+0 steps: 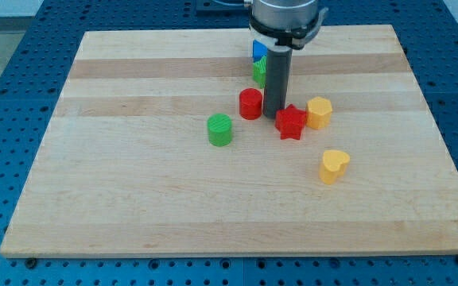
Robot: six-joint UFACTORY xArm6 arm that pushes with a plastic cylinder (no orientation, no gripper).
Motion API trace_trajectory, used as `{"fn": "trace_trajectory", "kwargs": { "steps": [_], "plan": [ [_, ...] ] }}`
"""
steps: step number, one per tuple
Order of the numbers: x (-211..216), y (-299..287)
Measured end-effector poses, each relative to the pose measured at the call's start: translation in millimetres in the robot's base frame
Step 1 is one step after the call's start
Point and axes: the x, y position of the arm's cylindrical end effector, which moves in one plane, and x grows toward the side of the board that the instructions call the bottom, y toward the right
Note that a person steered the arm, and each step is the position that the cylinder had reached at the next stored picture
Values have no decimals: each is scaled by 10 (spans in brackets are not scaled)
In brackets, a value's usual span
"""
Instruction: Move the green circle and red circle diagonal to each other
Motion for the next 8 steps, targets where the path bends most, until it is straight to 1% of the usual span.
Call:
{"fn": "trace_trajectory", "kwargs": {
  "steps": [1, 2, 3, 4, 5, 6, 8],
  "plan": [
    [205, -93],
    [282, -360],
    [260, -686],
    [158, -878],
    [122, -868],
    [82, -696],
    [-165, -581]
  ]
}}
